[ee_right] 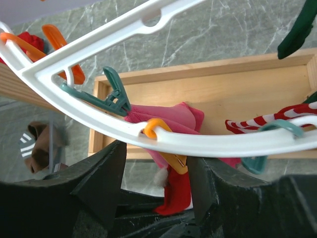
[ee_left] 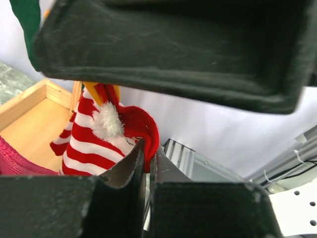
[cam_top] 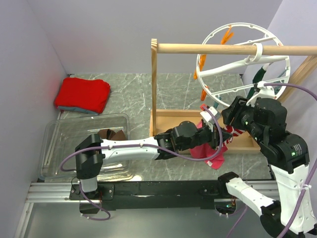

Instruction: Remove the socks clipped to the hanger

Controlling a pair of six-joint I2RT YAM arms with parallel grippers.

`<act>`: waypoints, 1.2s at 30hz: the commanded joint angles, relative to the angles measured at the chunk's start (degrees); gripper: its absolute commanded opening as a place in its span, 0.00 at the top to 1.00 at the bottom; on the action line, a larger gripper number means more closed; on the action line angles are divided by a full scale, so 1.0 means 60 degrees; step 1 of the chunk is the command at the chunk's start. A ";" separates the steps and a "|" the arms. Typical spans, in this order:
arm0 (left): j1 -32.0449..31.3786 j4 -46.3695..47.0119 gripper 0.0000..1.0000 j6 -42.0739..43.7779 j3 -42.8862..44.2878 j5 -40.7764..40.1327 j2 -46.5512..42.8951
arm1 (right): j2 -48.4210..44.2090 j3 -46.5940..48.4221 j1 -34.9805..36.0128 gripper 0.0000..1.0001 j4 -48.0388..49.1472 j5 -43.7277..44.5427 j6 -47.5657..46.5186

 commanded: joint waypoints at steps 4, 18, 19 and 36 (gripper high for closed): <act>-0.0061 0.0058 0.99 -0.0251 0.0522 0.0321 0.0012 | 0.0232 0.0023 0.0572 0.39 0.0028 0.1024 -0.0078; -0.0105 -0.0059 0.99 -0.0515 0.0405 0.0453 -0.0090 | 0.0190 -0.0431 0.1041 0.42 0.0306 0.2432 0.0098; -0.0105 -0.0074 0.99 -0.0515 0.0390 0.0453 -0.0090 | 0.0145 -0.0475 0.1027 0.44 0.0393 0.2418 0.0098; -0.0105 -0.0060 0.99 -0.0779 -0.0150 0.0453 -0.0353 | -0.0337 -0.1251 0.1027 0.85 0.1242 0.2550 0.0142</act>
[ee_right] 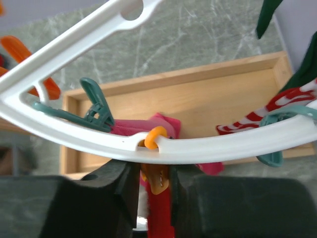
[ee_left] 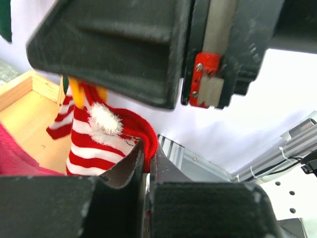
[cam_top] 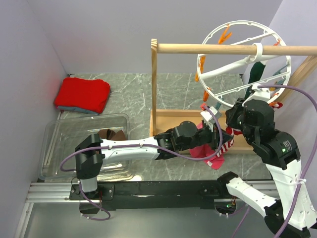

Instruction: Remove the socks clipped to the hanger

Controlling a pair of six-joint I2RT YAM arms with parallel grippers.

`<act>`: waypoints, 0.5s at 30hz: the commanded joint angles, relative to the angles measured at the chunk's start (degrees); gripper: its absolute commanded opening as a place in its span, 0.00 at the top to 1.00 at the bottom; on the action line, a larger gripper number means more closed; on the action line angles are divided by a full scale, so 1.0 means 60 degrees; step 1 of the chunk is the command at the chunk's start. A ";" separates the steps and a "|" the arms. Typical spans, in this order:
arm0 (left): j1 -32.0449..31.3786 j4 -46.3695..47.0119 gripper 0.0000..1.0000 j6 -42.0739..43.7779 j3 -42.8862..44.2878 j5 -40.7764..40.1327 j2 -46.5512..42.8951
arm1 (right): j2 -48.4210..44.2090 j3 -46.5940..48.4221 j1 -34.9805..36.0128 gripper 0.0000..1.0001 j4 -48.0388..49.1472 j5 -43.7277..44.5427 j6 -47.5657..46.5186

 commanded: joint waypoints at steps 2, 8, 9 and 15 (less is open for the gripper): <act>-0.0094 0.0218 0.99 -0.0298 -0.0439 0.0151 -0.0456 | -0.0338 -0.0388 0.0072 0.99 0.0865 0.0254 0.0048; -0.0094 -0.0001 0.99 -0.0415 -0.0645 0.0151 -0.0675 | -0.0485 -0.0886 0.0058 1.00 0.1334 0.0108 0.0150; -0.0094 -0.0060 0.99 -0.0430 -0.0689 0.0151 -0.0720 | -0.0529 -0.0960 0.0058 1.00 0.1407 0.0064 0.0150; -0.0080 -0.0704 0.99 -0.0678 -0.2210 -0.0054 -0.1919 | -0.0719 -0.1268 0.0072 1.00 0.1568 -0.0317 0.0194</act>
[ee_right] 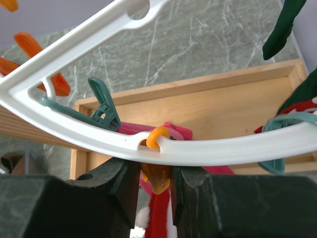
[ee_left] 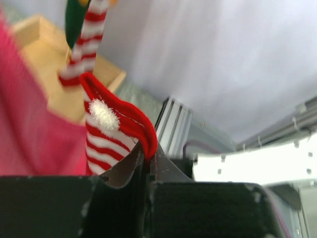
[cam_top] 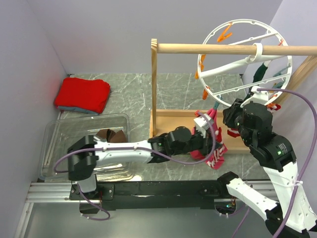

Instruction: Remove the socks clipped to the hanger

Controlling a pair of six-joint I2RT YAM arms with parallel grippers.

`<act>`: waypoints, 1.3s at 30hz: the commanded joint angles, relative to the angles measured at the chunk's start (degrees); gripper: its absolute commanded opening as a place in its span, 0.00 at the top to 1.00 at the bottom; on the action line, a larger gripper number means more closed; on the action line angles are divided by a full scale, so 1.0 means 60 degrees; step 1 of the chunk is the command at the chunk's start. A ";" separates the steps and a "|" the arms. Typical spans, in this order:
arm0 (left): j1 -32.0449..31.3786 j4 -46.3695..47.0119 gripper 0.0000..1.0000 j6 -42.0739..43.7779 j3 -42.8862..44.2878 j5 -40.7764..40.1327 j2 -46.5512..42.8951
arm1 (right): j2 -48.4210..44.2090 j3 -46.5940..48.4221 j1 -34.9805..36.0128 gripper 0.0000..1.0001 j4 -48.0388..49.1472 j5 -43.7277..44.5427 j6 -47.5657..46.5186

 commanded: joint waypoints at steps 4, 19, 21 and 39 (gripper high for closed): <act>-0.0036 -0.0670 0.99 -0.0709 -0.2466 -0.0262 -0.2698 | -0.0374 -0.0289 0.0058 1.00 0.0370 -0.0204 0.0023; 0.1324 -0.4842 0.99 -0.2644 -0.6453 -0.4102 -0.9802 | -0.0653 -0.0288 0.0058 1.00 0.0605 -0.0628 -0.0124; 0.2159 -0.5326 0.99 -0.2644 -0.6352 -0.3940 -1.0463 | -0.0638 -0.0333 0.0058 1.00 0.0605 -0.0687 -0.0124; 0.7008 -0.7965 0.99 -0.2013 -0.2659 -0.3939 -0.8604 | -0.0433 -0.0480 0.0058 1.00 0.0767 -0.0952 -0.0182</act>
